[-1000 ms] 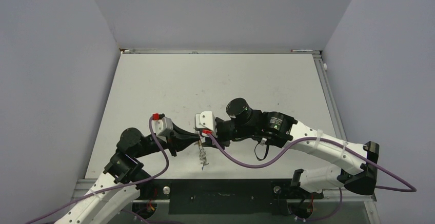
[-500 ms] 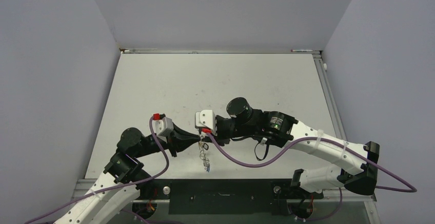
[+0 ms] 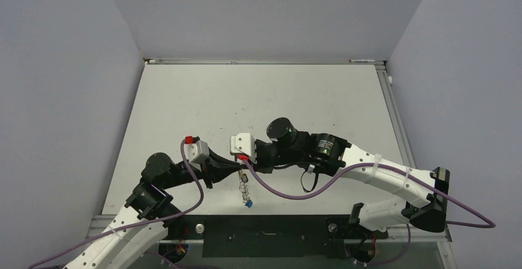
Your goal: Put the keys on the keyring
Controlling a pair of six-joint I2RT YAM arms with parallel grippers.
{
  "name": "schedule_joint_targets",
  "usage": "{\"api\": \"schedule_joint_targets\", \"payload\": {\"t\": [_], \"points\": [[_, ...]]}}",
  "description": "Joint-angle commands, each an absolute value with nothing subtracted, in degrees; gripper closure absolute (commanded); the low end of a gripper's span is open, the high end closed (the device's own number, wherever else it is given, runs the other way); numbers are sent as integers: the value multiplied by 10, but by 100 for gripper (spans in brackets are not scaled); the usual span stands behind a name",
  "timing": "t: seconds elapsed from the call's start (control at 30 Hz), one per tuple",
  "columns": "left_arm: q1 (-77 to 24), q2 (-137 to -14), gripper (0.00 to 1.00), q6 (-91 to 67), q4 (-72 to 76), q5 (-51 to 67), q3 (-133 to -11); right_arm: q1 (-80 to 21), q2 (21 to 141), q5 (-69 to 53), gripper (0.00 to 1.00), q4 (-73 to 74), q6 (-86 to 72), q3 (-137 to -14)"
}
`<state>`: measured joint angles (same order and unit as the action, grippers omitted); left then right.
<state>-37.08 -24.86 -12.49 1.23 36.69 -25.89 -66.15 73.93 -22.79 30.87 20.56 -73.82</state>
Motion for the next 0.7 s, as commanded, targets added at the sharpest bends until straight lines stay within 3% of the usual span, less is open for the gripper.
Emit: {"api": "schedule_joint_targets", "payload": {"t": [0.0,0.37,0.5,0.67], "points": [[-376,-250,100,-129,38,378,-282,-666,745,-227,85,288,212,-756],[-379,-250,100,-129,38,379,-282,-666,748,-234,87,293,214,-752],[-379,-248,100,-130,41,384,-280,-667,750,-234,94,294,216,-749],[-379,-241,100,-128,46,385,-278,-666,743,-207,95,276,215,-735]]}}
